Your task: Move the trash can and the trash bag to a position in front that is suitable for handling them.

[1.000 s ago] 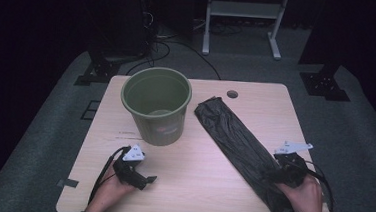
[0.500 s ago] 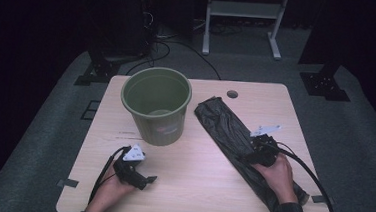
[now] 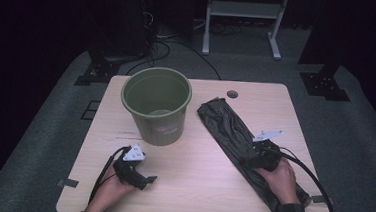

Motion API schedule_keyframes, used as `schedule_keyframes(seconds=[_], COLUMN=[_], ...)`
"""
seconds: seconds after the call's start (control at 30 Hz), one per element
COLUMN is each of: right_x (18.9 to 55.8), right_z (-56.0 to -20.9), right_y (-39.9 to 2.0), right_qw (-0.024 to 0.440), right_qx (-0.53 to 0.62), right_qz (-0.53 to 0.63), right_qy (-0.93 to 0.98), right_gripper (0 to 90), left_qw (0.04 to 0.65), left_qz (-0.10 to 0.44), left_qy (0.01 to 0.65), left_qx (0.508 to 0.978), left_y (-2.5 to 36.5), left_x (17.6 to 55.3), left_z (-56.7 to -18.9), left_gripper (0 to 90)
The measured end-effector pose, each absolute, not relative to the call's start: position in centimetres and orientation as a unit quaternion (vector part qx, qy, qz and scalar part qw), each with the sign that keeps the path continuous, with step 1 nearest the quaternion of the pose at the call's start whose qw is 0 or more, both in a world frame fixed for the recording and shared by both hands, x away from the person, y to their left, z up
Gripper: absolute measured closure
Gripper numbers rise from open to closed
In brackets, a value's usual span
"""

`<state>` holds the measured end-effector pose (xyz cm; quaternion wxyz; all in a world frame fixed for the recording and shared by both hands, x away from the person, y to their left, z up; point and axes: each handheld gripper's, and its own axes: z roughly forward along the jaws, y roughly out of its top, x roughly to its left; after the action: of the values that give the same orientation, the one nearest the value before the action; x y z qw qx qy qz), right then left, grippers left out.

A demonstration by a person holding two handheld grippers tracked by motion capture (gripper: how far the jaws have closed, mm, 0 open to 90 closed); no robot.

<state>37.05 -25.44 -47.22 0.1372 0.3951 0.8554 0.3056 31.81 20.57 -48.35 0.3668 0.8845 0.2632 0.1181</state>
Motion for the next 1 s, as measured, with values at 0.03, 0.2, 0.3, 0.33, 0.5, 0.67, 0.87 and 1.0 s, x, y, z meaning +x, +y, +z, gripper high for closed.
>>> schedule_keyframes(seconds=[0.03, 0.2, 0.3, 0.33, 0.5, 0.67, 0.87, 1.0], right_x=[36.8, 35.3, 34.4, 34.1, 32.9, 32.8, 32.8, 32.7], right_z=[-47.2, -47.3, -47.4, -47.5, -47.7, -47.7, -47.8, -47.8], right_y=[-25.6, -26.6, -27.3, -27.5, -28.3, -28.4, -28.5, -28.5], right_qw=[0.138, 0.139, 0.142, 0.143, 0.149, 0.149, 0.150, 0.151], right_qx=[0.395, 0.397, 0.398, 0.397, 0.399, 0.397, 0.398, 0.397], right_qz=[0.307, 0.309, 0.316, 0.318, 0.330, 0.331, 0.332, 0.335], right_qy=[0.855, 0.853, 0.850, 0.849, 0.843, 0.843, 0.842, 0.841], right_gripper=[21.5, 21.5, 21.5, 21.5, 21.5, 21.7, 21.6, 21.6], left_qw=[0.367, 0.367, 0.367, 0.367, 0.367, 0.362, 0.377, 0.388], left_qz=[0.118, 0.118, 0.118, 0.118, 0.118, 0.114, 0.103, 0.102], left_qy=[0.263, 0.263, 0.263, 0.263, 0.264, 0.262, 0.266, 0.272], left_qx=[0.884, 0.885, 0.884, 0.884, 0.884, 0.887, 0.881, 0.874], left_y=[20.6, 20.6, 20.6, 20.6, 20.5, 20.1, 20.1, 20.3], left_x=[31.8, 31.8, 31.8, 31.8, 31.8, 31.5, 31.1, 31.1], left_z=[-48.4, -48.3, -48.4, -48.4, -48.3, -47.8, -46.7, -45.5], left_gripper=[0.0, 0.0, 0.0, 0.0, 0.0, 0.0, 0.0, 0.0])
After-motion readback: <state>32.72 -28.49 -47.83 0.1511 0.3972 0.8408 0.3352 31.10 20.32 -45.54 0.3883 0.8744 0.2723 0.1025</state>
